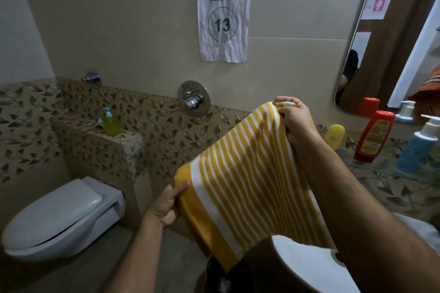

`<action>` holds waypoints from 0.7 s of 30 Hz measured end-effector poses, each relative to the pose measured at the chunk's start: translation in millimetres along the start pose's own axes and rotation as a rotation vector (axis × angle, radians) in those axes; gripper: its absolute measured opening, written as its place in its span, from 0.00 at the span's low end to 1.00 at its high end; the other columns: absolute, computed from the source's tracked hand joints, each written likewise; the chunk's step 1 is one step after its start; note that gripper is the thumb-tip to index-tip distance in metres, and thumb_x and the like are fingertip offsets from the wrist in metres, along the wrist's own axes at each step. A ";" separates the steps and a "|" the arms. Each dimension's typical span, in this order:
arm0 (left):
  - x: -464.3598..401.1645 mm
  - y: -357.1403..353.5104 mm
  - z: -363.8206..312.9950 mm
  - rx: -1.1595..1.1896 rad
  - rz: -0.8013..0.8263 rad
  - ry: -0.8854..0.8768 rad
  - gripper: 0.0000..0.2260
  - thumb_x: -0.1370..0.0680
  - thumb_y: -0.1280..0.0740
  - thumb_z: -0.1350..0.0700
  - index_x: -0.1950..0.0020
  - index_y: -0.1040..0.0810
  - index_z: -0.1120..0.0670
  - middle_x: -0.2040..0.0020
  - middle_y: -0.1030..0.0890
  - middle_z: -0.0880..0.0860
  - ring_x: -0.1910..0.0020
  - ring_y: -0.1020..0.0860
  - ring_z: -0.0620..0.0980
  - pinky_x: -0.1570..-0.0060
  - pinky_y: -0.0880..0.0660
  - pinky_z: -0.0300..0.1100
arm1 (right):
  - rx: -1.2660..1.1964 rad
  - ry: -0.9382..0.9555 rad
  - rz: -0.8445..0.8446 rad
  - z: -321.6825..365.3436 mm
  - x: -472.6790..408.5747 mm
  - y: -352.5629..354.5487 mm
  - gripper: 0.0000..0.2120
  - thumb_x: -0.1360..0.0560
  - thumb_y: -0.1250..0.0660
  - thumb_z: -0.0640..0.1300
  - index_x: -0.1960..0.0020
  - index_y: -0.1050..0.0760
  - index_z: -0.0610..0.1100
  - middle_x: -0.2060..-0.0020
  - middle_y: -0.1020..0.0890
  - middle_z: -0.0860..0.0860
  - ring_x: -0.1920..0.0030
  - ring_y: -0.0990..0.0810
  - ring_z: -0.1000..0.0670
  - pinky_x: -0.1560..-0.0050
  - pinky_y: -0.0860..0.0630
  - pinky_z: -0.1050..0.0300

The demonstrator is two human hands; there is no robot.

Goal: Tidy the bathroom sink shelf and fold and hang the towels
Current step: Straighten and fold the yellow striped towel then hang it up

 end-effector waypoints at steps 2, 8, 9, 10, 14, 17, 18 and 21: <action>-2.7 4.8 3.7 0.052 0.015 -0.020 0.44 0.64 0.15 0.46 0.50 0.15 0.57 0.57 0.14 0.57 0.60 0.15 0.53 0.67 0.18 0.48 | -0.036 -0.023 -0.016 -0.5 -0.3 8.9 0.15 0.24 0.42 0.27 0.54 0.23 0.43 0.58 0.20 0.46 0.57 0.21 0.50 0.51 0.21 0.56; -20.0 -5.0 4.8 -0.138 0.041 -0.062 0.34 0.54 0.14 0.48 0.51 0.15 0.58 0.49 0.15 0.61 0.52 0.16 0.57 0.59 0.18 0.46 | -0.052 -0.073 -0.007 -1.9 -7.1 22.3 0.14 0.23 0.43 0.26 0.51 0.24 0.41 0.58 0.21 0.45 0.58 0.20 0.50 0.55 0.20 0.56; -22.9 -8.4 -4.9 -0.171 0.016 -0.089 0.29 0.49 0.15 0.49 0.52 0.15 0.57 0.51 0.15 0.60 0.51 0.17 0.58 0.59 0.18 0.47 | -0.040 -0.092 0.012 -3.3 -9.5 25.5 0.13 0.23 0.43 0.26 0.48 0.24 0.39 0.58 0.20 0.45 0.59 0.20 0.50 0.58 0.19 0.58; -23.9 -13.5 -16.6 -0.192 -0.006 -0.112 0.23 0.43 0.18 0.50 0.52 0.16 0.57 0.53 0.15 0.59 0.51 0.18 0.60 0.59 0.19 0.47 | -0.033 -0.112 0.045 -2.9 -10.8 27.1 0.13 0.23 0.43 0.26 0.44 0.25 0.37 0.58 0.21 0.44 0.59 0.20 0.50 0.60 0.19 0.59; -30.2 -26.8 -67.1 -0.210 -0.083 -0.209 0.17 0.33 0.27 0.45 0.53 0.15 0.57 0.53 0.15 0.59 0.52 0.18 0.59 0.50 0.21 0.51 | -0.215 -0.121 0.205 23.1 -21.8 42.0 0.22 0.23 0.34 0.38 0.30 0.30 0.36 0.55 0.20 0.45 0.57 0.20 0.50 0.62 0.21 0.59; -34.2 -36.5 -94.7 -0.260 -0.143 -0.233 0.33 0.39 0.24 0.35 0.45 0.16 0.58 0.45 0.16 0.61 0.45 0.18 0.60 0.41 0.24 0.55 | -0.251 -0.205 0.358 1.9 0.8 53.6 0.19 0.25 0.35 0.59 0.50 0.16 0.45 0.55 0.15 0.47 0.59 0.14 0.50 0.61 0.18 0.54; -35.7 -39.1 -97.0 -0.267 -0.142 -0.223 0.35 0.38 0.24 0.35 0.43 0.17 0.59 0.45 0.17 0.61 0.45 0.18 0.60 0.40 0.24 0.55 | -0.127 -0.284 0.349 -24.9 12.7 59.9 0.22 0.31 0.30 0.65 0.51 0.18 0.47 0.54 0.15 0.48 0.60 0.14 0.50 0.61 0.19 0.52; -35.9 -41.0 -89.7 -0.286 -0.154 -0.188 0.20 0.25 0.30 0.46 0.43 0.19 0.60 0.49 0.16 0.60 0.51 0.17 0.59 0.46 0.22 0.54 | 0.049 -0.536 0.368 -101.2 37.3 65.6 0.39 0.46 0.20 0.61 0.41 0.23 0.44 0.53 0.15 0.45 0.55 0.15 0.44 0.57 0.21 0.48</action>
Point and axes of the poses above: each hand's wrist, its own x-axis away from the middle knuckle, its own y-axis out of the back of the hand, z = x × y, the point moved 5 cm from there along -x, towards the middle knuckle
